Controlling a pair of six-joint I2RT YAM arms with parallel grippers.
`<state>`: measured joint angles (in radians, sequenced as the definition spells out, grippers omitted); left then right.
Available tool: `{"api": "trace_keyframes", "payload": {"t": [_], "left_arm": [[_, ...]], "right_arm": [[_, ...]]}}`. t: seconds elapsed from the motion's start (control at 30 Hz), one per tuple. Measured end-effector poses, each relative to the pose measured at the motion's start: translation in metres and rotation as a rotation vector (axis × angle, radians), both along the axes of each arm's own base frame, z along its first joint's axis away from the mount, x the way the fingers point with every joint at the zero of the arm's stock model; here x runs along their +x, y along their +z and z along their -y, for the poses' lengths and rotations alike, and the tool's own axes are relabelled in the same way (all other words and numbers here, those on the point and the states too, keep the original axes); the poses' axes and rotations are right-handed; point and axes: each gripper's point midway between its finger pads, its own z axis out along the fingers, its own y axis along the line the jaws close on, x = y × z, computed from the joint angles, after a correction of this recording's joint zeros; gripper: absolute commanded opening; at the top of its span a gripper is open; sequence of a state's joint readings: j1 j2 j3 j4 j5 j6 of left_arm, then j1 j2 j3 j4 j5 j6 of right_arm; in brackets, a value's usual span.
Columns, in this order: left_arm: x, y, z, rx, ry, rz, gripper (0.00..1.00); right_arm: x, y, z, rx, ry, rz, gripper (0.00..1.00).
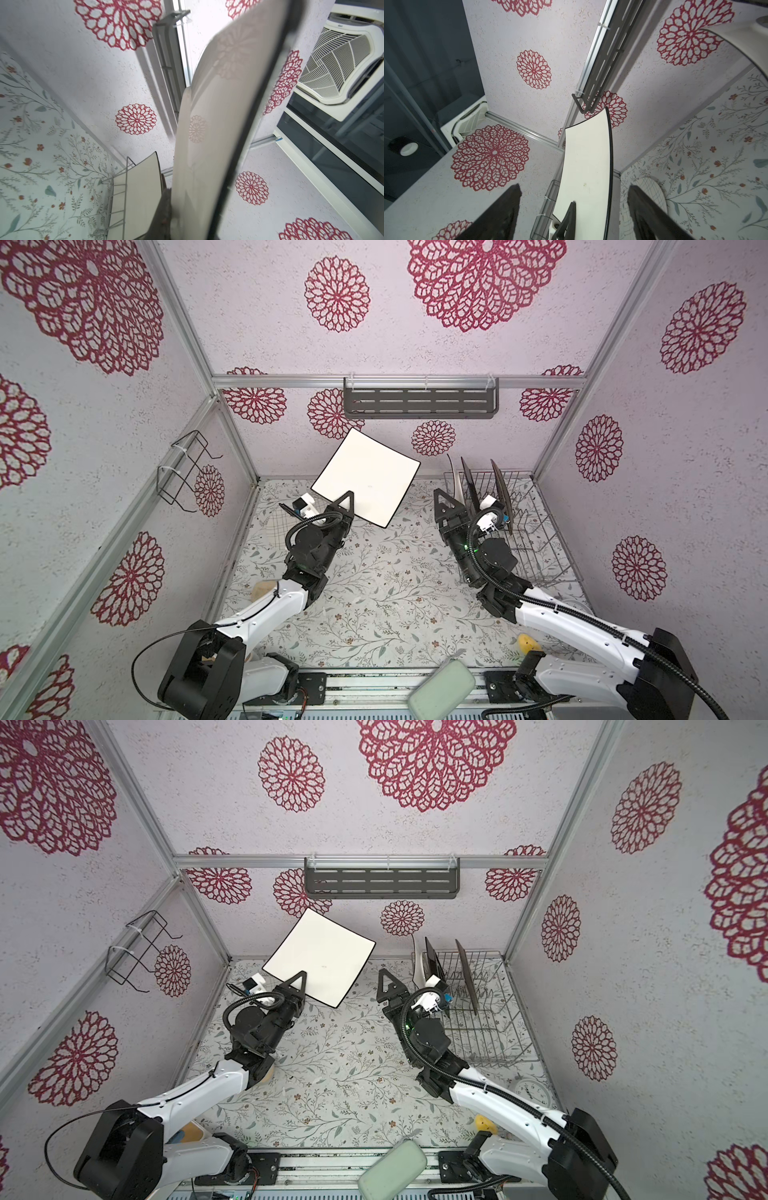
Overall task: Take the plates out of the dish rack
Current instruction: 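Open the right gripper and withdraw it while the left gripper lowers the plate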
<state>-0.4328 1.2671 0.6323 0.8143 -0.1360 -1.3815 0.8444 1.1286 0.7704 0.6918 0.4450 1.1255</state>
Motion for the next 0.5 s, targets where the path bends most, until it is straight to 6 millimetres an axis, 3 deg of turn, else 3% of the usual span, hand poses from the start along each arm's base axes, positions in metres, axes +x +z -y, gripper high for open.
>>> {"api": "trace_keyframes", "payload": {"t": [0.23,0.5], "left_arm": [[0.004,-0.036,-0.027,0.021,0.131,-0.085,0.0],[0.015,-0.066,-0.043,-0.022,0.245,-0.134,0.0]], "right_arm": [[-0.001,-0.016,-0.015,-0.28,0.049,-0.026,0.95],[-0.005,-0.042,-0.023,-0.521,0.103,-0.048,0.96]]}}
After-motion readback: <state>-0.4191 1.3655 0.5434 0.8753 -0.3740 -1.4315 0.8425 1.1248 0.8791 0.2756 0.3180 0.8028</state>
